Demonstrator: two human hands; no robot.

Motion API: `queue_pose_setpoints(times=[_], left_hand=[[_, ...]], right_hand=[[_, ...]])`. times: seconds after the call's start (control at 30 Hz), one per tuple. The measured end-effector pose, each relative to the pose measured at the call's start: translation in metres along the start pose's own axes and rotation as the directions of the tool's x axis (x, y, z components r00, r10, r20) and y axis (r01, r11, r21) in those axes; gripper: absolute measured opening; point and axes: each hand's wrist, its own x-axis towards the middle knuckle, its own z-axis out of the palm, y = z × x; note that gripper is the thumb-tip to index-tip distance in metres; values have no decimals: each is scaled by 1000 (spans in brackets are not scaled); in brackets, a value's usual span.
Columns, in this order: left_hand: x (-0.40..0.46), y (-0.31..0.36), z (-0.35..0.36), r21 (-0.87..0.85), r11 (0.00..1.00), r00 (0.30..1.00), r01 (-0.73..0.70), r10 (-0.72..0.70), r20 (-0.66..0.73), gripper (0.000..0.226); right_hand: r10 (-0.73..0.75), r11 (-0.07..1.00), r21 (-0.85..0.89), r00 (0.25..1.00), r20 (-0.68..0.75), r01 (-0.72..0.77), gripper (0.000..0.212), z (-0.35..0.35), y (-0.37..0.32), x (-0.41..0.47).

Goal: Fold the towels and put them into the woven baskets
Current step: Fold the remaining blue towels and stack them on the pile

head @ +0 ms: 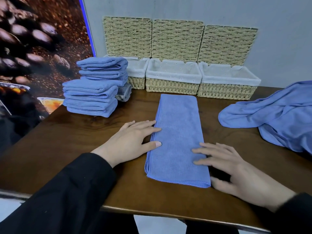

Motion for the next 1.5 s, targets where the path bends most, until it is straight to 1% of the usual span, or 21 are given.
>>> queue_pose_setpoints(times=[0.13, 0.2, 0.27, 0.33, 0.4, 0.43, 0.5, 0.57, 0.63, 0.7, 0.73, 0.77, 0.83, 0.9, 0.97, 1.07, 1.13, 1.2, 1.37, 1.47, 1.5], left_hand=[[-2, 2, -2, -20, 1000, 1000, 7, -8, -8, 63], [-4, 3, -3, -61, 998, 999, -18, 15, -46, 59], [-9, 5, -4, -164, 983, 992, -89, 72, -102, 52], [-16, 8, -6, -295, 940, 979, -170, 127, -160, 48], [-22, 10, -6, -387, 891, 967, -238, 178, -184, 52], [-25, 10, -6, -409, 876, 964, -256, 202, -170, 59], [-27, 10, -6, -415, 881, 973, -229, 206, -101, 73], [-27, 12, -7, -377, 910, 984, -174, 171, -42, 72], [-25, 16, -5, -305, 933, 982, -189, 174, -76, 61], [-23, 19, -3, -264, 937, 970, -230, 197, -145, 37], [-23, 19, -3, -287, 935, 973, -207, 166, -158, 25], [-25, 21, -5, -334, 929, 983, -157, 113, -148, 21], [-28, 23, -7, -464, 882, 993, -80, 32, -110, 23], [-31, 30, -11, -641, 763, 995, -76, 16, -99, 25], [-34, 37, -16, -768, 636, 995, -73, -1, -96, 25], [-32, 42, -23, -874, 483, 994, -59, -55, -98, 20], [-23, 43, -28, -896, 440, 993, -55, -72, -96, 21], [-7, 41, -32, -885, 462, 991, -60, -79, -109, 28], [36, 32, -44, -835, 548, 975, 51, -207, -77, 25], [63, 23, -40, -775, 619, 952, 125, -294, -81, 30], [71, 18, -36, -717, 681, 942, 150, -319, -106, 35]], right_hand=[[-54, 996, -67, 998, -14, 53, 46, 4, -4, 9], [-88, 988, -131, 992, -88, 76, 39, 6, -8, 19], [-76, 991, -119, 979, -189, 54, 29, 9, -13, 28], [27, 1000, 5, 960, -278, -27, 26, 10, -20, 33], [191, 976, 157, 933, -306, -148, 34, 9, -22, 36], [264, 955, 215, 916, -301, -204, 41, 8, -22, 37], [343, 920, 299, 891, -298, -254, 43, 7, -24, 39], [365, 907, 330, 879, -307, -261, 37, 5, -29, 40], [377, 899, 351, 871, -316, -262, 35, 3, -31, 40], [394, 886, 379, 863, -315, -266, 37, 3, -32, 38], [402, 879, 394, 862, -310, -269, 41, 3, -32, 38], [410, 871, 409, 861, -301, -272, 45, 1, -33, 37], [422, 853, 450, 859, -292, -266, 48, -3, -36, 36], [424, 841, 480, 854, -301, -249, 40, -11, -41, 35], [447, 798, 552, 851, -274, -242, 30, -18, -46, 34], [479, 737, 638, 839, -258, -225, 34, -28, -49, 36], [503, 710, 669, 824, -261, -221, 30, -35, -46, 43], [544, 676, 691, 806, -233, -256, 22, -43, -37, 54], [626, 668, 651, 745, -230, -361, 49, -47, 8, 97], [658, 716, 498, 710, -250, -488, 51, -41, 38, 124], [667, 729, 416, 702, -250, -544, 53, -37, 48, 131]])
